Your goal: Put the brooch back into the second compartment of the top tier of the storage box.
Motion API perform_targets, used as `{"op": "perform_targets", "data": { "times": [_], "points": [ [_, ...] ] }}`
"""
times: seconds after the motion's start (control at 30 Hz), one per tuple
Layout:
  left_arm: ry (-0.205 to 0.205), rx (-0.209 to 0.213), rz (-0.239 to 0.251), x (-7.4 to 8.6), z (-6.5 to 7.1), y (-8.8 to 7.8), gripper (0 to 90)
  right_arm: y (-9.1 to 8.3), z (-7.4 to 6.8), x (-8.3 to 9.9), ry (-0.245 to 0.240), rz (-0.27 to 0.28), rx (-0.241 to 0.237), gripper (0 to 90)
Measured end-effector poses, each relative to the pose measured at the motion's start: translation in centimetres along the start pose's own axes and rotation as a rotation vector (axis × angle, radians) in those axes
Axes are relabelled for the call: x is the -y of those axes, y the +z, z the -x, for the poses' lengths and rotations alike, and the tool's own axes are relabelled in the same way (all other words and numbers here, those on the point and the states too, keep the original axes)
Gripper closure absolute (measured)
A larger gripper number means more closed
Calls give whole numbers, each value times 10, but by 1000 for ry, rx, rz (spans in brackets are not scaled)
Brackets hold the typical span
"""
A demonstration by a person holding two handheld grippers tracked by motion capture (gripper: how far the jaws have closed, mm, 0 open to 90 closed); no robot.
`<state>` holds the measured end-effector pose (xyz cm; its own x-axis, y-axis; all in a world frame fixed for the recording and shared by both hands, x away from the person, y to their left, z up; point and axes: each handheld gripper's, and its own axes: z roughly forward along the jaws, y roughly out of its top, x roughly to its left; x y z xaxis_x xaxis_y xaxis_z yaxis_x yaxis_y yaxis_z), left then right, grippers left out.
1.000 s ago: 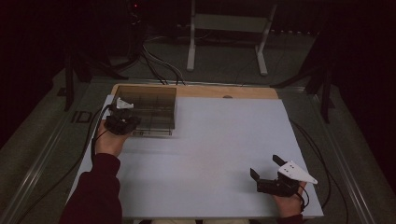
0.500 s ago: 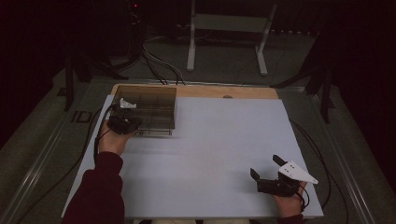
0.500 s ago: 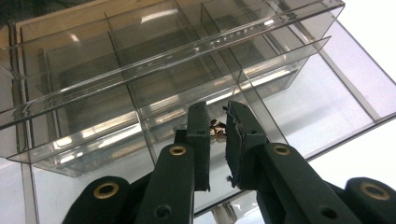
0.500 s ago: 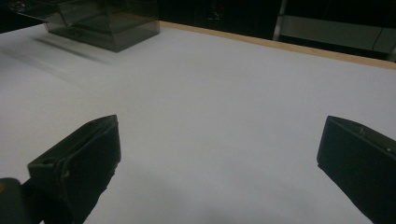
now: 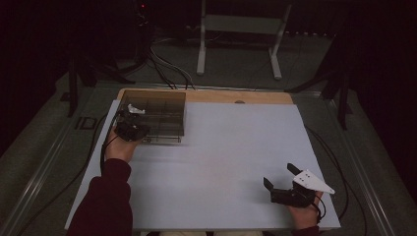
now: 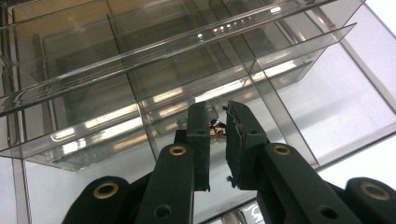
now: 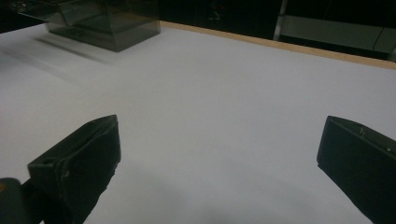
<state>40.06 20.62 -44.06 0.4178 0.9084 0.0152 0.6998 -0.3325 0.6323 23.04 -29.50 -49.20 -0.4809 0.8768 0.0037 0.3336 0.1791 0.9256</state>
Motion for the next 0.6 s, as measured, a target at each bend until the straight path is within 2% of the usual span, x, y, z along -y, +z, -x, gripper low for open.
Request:
{"op": "perform_targets", "data": {
  "times": [0.4, 0.6],
  "points": [
    [-7, -5, -10, -1, 0, 4, 806, 0, 0, 0, -1, 0, -1, 0],
    [-10, 0, -2, -2, 1, 4, 741, 0, 0, 0, -2, -2, 0, 0]
  ]
}}
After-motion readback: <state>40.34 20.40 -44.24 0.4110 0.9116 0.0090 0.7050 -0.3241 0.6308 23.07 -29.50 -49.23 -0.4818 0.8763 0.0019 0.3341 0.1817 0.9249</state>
